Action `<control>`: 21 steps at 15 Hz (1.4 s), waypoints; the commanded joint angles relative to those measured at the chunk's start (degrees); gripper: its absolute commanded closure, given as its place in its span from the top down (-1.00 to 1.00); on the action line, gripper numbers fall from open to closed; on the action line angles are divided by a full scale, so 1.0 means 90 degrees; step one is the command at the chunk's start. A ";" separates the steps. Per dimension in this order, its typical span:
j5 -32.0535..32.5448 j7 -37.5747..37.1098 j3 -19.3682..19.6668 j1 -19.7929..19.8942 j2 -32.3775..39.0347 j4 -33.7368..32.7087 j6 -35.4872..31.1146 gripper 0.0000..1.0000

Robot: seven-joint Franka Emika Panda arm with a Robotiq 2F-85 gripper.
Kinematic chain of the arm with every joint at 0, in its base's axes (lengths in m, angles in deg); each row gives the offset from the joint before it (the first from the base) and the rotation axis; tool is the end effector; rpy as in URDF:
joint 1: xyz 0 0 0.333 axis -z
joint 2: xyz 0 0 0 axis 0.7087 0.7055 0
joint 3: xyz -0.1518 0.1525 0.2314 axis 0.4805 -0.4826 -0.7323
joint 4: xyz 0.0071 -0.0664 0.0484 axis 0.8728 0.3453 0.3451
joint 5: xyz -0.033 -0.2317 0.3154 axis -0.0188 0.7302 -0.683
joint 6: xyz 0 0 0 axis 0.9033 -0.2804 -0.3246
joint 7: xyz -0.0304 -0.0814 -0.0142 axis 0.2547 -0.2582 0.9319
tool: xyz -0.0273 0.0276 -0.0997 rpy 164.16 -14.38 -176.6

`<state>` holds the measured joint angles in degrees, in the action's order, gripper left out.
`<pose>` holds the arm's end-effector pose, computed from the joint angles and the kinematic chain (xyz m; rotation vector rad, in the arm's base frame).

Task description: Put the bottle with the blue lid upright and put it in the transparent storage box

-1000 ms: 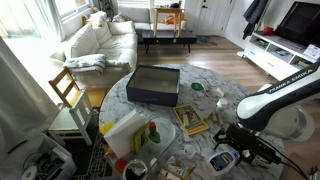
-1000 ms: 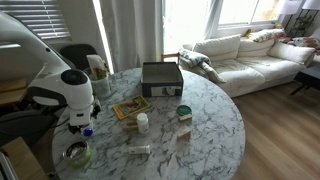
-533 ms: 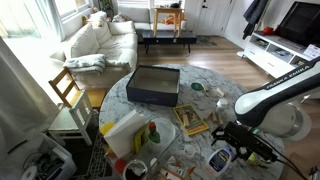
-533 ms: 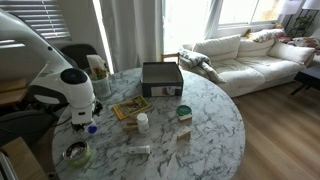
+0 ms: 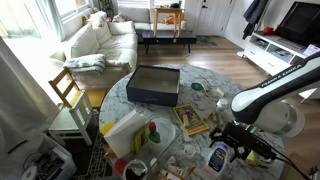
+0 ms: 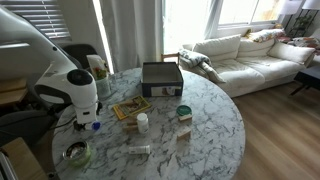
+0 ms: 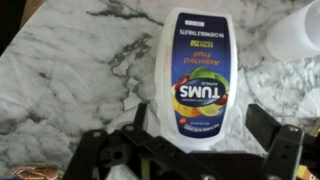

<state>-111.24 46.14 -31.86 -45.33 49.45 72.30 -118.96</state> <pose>0.3821 -0.0136 0.1793 -2.2127 1.6925 0.2878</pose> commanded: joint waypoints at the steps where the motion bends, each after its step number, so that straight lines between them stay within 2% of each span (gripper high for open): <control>1: 0.0435 0.0529 0.0300 0.0217 0.0143 -0.0172 0.0696 1.00; 7: 0.0524 0.1403 0.0630 0.0576 0.0431 -0.0680 0.1833 1.00; 14: 0.0405 0.1240 0.0683 0.0592 0.1045 -0.1028 0.1913 1.00; 17: 0.0294 0.1302 0.0666 0.0630 0.1234 -0.1144 0.2021 0.86; 18: 0.0246 0.1326 0.0663 0.0649 0.1280 -0.1180 0.2071 0.76; 21: 0.0128 0.1391 0.0684 0.0730 0.1336 -0.1266 0.2337 0.20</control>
<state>-108.29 57.27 -26.00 -39.85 59.72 62.49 -100.73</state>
